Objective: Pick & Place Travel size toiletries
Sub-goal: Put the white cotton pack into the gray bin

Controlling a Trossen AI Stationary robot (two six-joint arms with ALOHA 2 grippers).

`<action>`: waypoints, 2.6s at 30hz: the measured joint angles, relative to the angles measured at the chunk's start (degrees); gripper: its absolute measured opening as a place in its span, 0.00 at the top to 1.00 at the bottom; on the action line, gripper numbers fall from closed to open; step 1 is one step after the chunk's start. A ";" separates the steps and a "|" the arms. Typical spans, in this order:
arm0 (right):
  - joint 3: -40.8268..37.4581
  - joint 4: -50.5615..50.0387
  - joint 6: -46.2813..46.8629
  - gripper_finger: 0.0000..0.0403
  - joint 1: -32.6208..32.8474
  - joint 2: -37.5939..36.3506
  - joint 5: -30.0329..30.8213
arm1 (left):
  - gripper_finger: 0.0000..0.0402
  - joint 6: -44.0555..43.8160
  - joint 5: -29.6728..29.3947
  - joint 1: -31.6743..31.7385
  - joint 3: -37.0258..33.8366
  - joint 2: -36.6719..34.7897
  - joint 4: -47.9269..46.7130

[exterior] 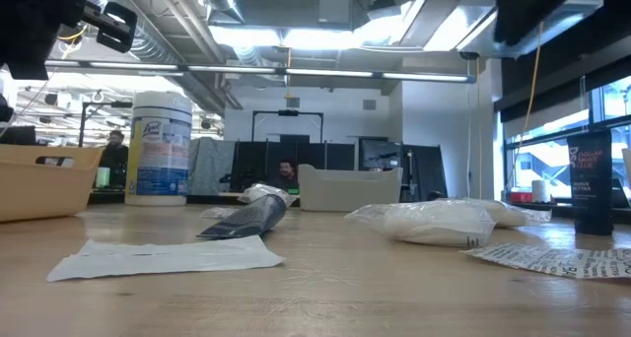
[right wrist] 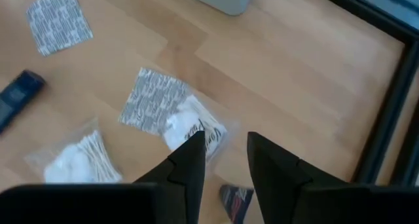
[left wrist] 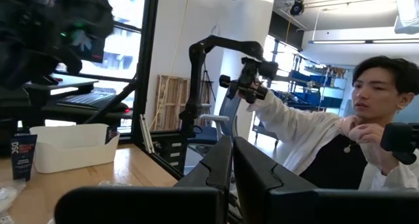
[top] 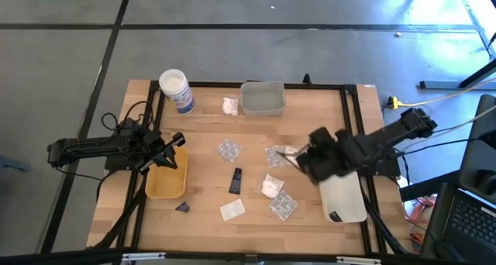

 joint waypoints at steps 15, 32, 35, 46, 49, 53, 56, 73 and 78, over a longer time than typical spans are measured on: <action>-1.58 11.12 -19.36 0.72 -22.98 -0.38 -12.02 | 0.97 -0.01 0.00 0.00 0.00 0.02 0.00; -20.15 23.37 -24.07 0.70 -30.17 -0.32 -26.09 | 0.97 -0.01 -0.01 0.00 -0.02 0.01 0.00; -22.17 27.31 -25.48 0.67 -30.91 -0.32 -27.29 | 0.97 0.00 -0.01 0.00 -0.02 0.00 0.00; -29.84 30.48 -25.47 0.65 -33.10 -0.32 -31.55 | 0.97 0.01 0.00 0.00 -0.02 0.00 0.00; -32.15 33.45 -25.21 0.65 -33.08 -0.32 -33.02 | 0.97 -0.01 0.00 -0.02 -0.02 0.00 0.00; -34.74 39.35 -25.19 0.65 -33.08 -0.32 -33.80 | 0.97 -0.01 -0.02 0.00 0.00 0.00 0.00; -36.31 41.55 -25.24 0.65 -33.12 -0.32 -33.96 | 0.97 0.00 -0.02 0.00 -0.01 0.01 -0.01; -37.83 44.18 -25.07 0.67 -33.16 -0.32 -33.06 | 0.97 0.00 -0.01 0.00 -0.01 0.00 0.00; -37.83 45.26 -25.07 0.71 -33.16 -0.32 -32.63 | 0.97 -0.01 -0.02 0.00 -0.02 0.00 -0.02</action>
